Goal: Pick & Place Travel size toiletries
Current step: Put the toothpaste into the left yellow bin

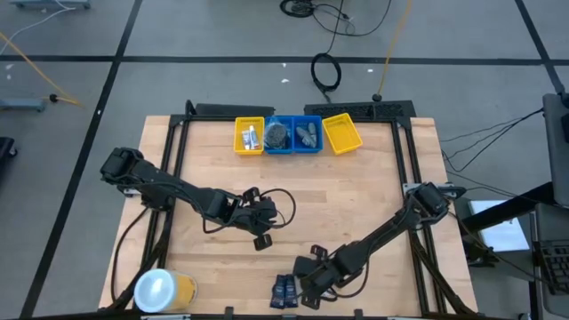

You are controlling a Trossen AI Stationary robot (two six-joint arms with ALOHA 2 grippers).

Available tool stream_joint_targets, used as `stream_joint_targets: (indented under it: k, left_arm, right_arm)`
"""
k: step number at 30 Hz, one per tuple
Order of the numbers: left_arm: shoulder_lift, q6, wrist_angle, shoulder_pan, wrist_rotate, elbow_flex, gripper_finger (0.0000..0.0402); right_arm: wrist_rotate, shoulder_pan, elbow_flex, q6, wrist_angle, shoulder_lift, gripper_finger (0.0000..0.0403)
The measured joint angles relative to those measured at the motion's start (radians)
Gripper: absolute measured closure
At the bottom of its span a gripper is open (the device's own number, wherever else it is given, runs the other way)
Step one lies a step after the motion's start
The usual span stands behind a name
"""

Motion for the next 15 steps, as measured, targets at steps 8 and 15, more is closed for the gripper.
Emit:
stream_joint_targets:
  k: [8,15]
  left_arm:
    - [0.0,0.061,0.077,0.0,-0.03,0.0,0.0325]
    - [0.0,0.129,0.165,0.0,-0.032,0.0,0.0325]
  right_arm:
    - [0.269,0.001,0.0,-0.144,-0.024,-0.129,0.035]
    - [0.617,0.035,0.001,-0.289,-0.027,-0.264,0.035]
